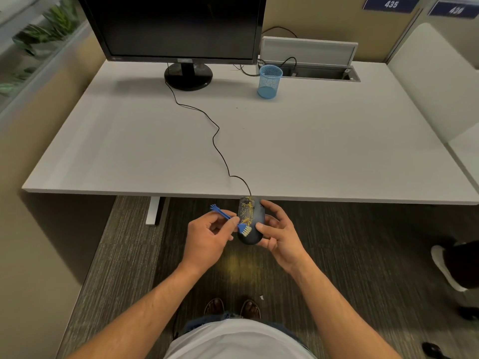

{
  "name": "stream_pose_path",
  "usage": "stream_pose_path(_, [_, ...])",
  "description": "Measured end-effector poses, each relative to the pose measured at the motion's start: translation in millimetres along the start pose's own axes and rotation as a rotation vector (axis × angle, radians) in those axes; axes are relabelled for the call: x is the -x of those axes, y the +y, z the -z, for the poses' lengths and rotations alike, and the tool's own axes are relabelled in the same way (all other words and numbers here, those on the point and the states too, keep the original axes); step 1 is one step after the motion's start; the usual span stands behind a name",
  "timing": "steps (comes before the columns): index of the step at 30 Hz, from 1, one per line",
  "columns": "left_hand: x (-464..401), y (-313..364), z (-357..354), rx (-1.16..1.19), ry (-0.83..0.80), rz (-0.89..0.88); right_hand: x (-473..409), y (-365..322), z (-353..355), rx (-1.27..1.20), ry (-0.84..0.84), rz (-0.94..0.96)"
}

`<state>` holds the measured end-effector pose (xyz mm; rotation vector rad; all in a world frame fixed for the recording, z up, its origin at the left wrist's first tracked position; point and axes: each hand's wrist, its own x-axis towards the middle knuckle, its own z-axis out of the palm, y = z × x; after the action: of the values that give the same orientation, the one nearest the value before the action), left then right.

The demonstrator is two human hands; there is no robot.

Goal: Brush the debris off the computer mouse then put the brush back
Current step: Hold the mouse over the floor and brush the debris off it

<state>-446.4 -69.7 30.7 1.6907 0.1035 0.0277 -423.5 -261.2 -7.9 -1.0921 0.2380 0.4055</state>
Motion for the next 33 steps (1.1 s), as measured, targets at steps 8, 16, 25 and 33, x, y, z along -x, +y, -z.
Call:
stream_pose_path(8, [-8.1,-8.0,14.3,0.019,0.154,0.111,1.5,1.0,3.0,0.01,0.004,-0.007])
stream_pose_path(16, [-2.3,-1.4,-8.6,0.049,-0.022,0.012,0.4,1.3,-1.2,0.029,-0.003,-0.008])
stream_pose_path(25, [-17.0,-4.8,0.9,-0.046,0.057,0.044,3.9,1.9,1.4,0.022,0.002,-0.006])
stream_pose_path(33, [-14.9,-18.3,17.6,-0.019,0.118,0.133,5.9,4.0,0.3,0.031,0.015,-0.029])
